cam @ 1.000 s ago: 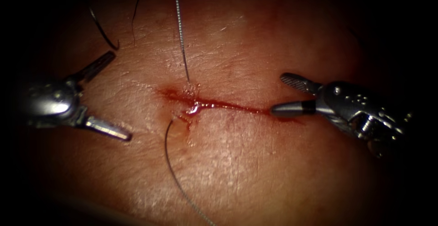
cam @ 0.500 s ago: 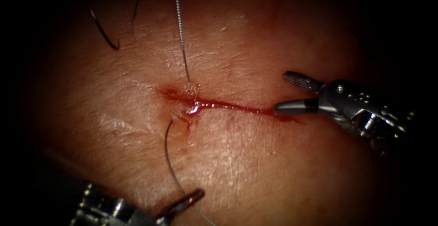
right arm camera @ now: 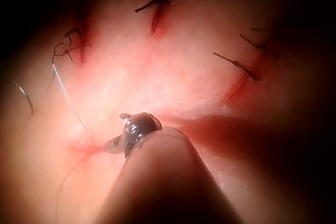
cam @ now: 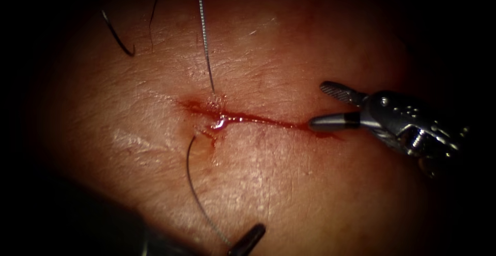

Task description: Wound Closure

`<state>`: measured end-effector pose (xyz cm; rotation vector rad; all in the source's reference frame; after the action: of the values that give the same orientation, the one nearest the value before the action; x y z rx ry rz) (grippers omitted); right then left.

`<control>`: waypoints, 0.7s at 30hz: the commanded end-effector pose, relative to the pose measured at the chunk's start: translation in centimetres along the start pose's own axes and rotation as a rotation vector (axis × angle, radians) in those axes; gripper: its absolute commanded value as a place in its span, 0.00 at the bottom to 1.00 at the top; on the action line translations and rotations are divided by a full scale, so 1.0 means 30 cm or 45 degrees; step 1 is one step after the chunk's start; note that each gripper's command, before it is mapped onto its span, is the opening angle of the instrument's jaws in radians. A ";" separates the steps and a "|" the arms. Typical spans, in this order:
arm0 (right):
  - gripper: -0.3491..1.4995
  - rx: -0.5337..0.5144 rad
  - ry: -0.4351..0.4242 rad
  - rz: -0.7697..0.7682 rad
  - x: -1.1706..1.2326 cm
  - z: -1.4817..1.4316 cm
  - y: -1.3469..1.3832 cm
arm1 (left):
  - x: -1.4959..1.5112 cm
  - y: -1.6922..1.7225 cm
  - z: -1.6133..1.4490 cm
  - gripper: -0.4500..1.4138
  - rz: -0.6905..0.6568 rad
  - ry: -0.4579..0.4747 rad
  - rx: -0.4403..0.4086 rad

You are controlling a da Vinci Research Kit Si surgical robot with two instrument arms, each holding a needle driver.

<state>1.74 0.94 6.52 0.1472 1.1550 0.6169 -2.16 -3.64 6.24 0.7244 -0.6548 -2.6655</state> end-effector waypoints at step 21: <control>0.89 0.005 0.003 0.007 -0.0014 0.0040 -0.0030 | -0.016 0.001 0.000 0.68 -0.258 0.267 -0.045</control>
<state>1.78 0.89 6.51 0.1491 1.1560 0.6206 -1.70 -3.47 6.36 1.0924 -0.4857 -2.7124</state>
